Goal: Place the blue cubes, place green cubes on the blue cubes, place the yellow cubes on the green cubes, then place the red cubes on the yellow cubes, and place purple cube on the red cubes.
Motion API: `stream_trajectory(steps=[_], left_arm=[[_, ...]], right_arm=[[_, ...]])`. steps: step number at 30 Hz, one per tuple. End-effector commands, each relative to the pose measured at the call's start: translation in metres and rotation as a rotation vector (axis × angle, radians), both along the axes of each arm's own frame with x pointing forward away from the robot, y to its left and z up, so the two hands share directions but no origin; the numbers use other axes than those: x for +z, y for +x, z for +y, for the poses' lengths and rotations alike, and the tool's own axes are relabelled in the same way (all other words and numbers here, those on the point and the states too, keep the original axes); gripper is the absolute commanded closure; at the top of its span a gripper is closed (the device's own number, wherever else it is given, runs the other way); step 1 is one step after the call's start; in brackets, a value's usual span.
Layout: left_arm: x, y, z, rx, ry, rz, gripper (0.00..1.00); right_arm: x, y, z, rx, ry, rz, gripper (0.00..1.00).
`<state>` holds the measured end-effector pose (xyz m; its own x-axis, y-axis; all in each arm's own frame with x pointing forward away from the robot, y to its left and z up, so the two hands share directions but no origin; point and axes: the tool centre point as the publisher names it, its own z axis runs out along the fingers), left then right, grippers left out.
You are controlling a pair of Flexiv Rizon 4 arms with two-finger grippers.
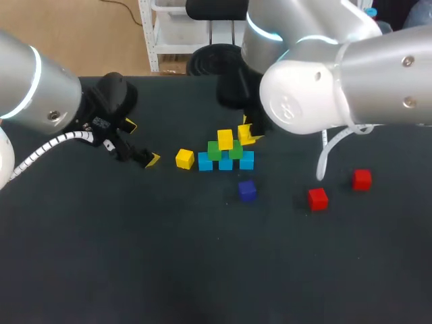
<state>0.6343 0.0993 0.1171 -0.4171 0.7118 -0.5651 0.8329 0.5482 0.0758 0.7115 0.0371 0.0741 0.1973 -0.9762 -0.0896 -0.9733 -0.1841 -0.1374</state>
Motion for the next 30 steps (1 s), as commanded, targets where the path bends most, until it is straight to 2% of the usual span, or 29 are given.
stream_trajectory(steps=[1,30], left_arm=[[-0.0003,0.0000,0.0016,-0.004,-0.004,-0.001,0.00],[-0.0003,0.0000,0.0016,-0.004,-0.004,-0.001,0.00]], right_arm=[[-0.0020,-0.0008,0.0032,-0.001,0.002,-0.001,1.00],[-0.0071,-0.0022,0.0063,-0.053,0.018,0.023,1.00]])
